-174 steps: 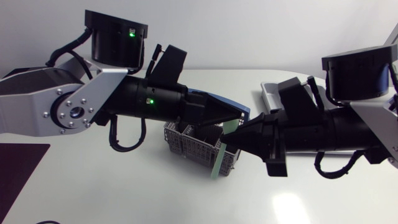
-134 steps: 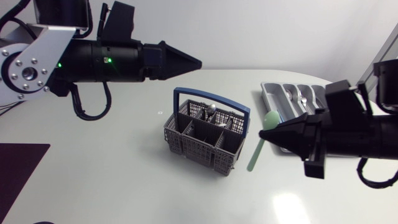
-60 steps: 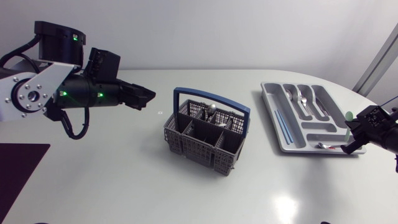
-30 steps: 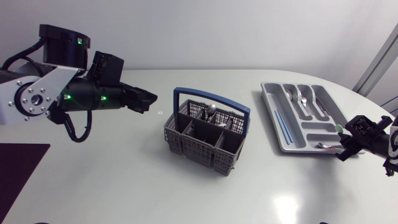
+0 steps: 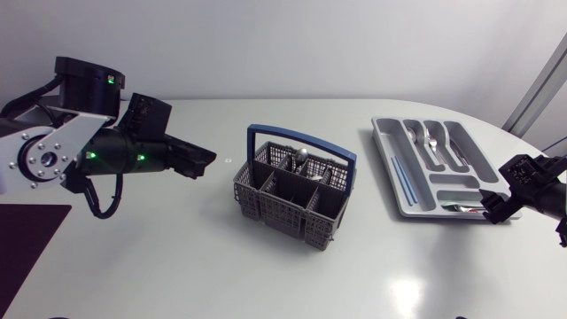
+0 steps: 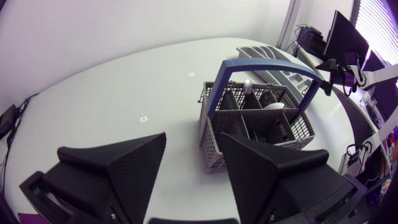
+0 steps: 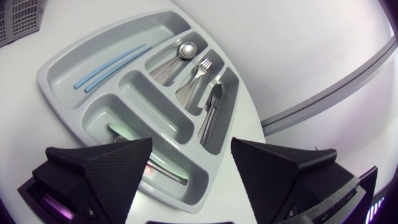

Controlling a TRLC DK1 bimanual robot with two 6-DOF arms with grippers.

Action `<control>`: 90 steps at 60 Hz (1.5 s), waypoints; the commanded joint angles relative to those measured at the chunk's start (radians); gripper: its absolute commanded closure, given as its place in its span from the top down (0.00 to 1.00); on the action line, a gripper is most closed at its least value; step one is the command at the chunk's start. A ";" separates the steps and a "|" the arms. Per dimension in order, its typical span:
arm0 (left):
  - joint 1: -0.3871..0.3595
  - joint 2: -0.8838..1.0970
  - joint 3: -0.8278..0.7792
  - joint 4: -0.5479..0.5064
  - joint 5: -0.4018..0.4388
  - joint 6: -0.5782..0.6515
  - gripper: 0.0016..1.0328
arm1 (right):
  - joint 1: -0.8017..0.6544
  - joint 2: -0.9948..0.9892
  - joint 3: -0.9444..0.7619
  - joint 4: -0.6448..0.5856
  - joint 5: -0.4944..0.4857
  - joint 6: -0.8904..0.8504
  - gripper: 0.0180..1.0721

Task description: Unload the cutlery basket into the drawer organizer.

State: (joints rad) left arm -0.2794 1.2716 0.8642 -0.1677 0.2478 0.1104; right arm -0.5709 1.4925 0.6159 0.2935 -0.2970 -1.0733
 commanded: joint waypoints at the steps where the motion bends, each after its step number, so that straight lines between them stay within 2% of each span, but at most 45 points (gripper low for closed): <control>1: 0.014 -0.029 -0.024 -0.012 -0.005 0.028 0.61 | 0.005 -0.003 -0.007 -0.024 0.009 0.016 0.90; 12: 0.006 -0.032 -0.033 -0.035 -0.008 0.052 0.61 | 0.059 -0.163 0.016 -0.197 0.001 0.147 0.90; 20: -0.046 -0.028 -0.067 -0.032 -0.059 0.074 0.61 | 0.166 -0.241 0.044 -0.356 -0.021 0.276 0.90; 33: -0.109 -0.011 -0.117 -0.027 -0.113 0.109 0.60 | 0.391 -0.268 0.070 -0.453 -0.016 0.492 0.89; 39: -0.141 0.005 -0.139 -0.019 -0.142 0.126 0.60 | 0.462 -0.232 0.102 -0.464 -0.014 0.569 0.80; 46: -0.190 0.055 -0.139 -0.004 -0.165 0.130 0.51 | 0.534 -0.133 0.162 -0.464 -0.016 0.648 0.62; 50: -0.215 0.087 -0.131 0.005 -0.166 0.132 0.39 | 0.562 -0.078 0.202 -0.462 -0.019 0.690 0.43; 54: -0.231 0.112 -0.123 0.019 -0.173 0.132 0.34 | 0.582 -0.028 0.240 -0.464 -0.034 0.730 0.27; 58: -0.248 0.140 -0.119 0.045 -0.185 0.137 0.23 | 0.602 0.023 0.278 -0.475 -0.050 0.759 0.14; 63: -0.262 0.166 -0.116 0.066 -0.185 0.135 0.22 | 0.628 0.078 0.323 -0.487 -0.059 0.794 0.12; 68: -0.271 0.190 -0.119 0.097 -0.189 0.135 0.17 | 0.646 0.130 0.366 -0.496 -0.087 0.832 0.12; 76: -0.271 0.229 -0.122 0.142 -0.189 0.135 0.17 | 0.686 0.215 0.433 -0.516 -0.110 0.866 0.12; 90: -0.234 0.333 -0.085 0.227 -0.191 0.137 0.15 | 0.730 0.249 0.458 -0.611 -0.205 0.851 0.12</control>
State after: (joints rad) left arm -0.5354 1.5585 0.7525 0.0368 0.0654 0.2306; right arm 0.1421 1.7348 1.0740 -0.2878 -0.4774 -0.2310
